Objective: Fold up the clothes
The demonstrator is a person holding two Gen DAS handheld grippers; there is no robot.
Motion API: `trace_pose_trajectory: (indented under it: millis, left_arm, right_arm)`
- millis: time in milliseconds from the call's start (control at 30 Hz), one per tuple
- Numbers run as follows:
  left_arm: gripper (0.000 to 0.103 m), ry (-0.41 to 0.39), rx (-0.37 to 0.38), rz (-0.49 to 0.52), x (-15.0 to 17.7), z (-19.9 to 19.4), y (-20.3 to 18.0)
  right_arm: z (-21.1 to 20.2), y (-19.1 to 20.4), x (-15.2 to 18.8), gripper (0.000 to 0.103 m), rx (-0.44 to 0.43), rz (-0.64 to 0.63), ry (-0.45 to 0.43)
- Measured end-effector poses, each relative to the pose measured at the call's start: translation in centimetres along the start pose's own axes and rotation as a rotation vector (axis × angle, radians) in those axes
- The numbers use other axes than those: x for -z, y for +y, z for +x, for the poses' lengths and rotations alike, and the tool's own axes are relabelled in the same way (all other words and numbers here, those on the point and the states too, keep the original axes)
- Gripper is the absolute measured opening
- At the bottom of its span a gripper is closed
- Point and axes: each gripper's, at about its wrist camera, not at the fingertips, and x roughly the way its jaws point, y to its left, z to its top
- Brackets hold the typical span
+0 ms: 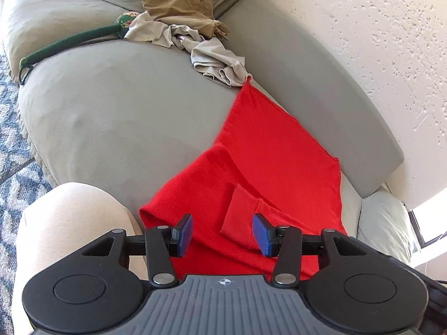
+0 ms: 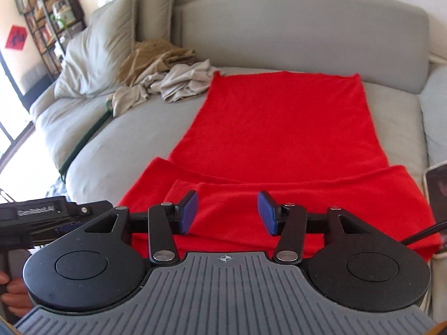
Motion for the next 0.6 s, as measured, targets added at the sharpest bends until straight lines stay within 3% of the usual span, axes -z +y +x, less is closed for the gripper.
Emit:
trace_pose_trajectory:
  millis: [133,267,500,600]
  left_arm:
    - [0.045,0.002,-0.024,0.081,0.2,2.2,-0.8]
    - [0.042,0.000,-0.056,0.226,-0.3,5.0,-2.0]
    - [0.042,0.059,-0.048,0.423,-0.1,9.0,-4.2]
    - [0.041,0.063,-0.060,0.502,0.4,9.5,-5.1]
  right_arm:
    - [-4.1,-5.3,1.4,0.057,0.030,0.175,-0.035]
    - [-4.5,-9.2,3.6,0.057,0.014,0.364,-0.041]
    - [-4.5,-11.3,4.5,0.055,-0.024,0.473,-0.022]
    - [-5.4,-11.5,4.1,0.056,0.012,0.460,-0.052]
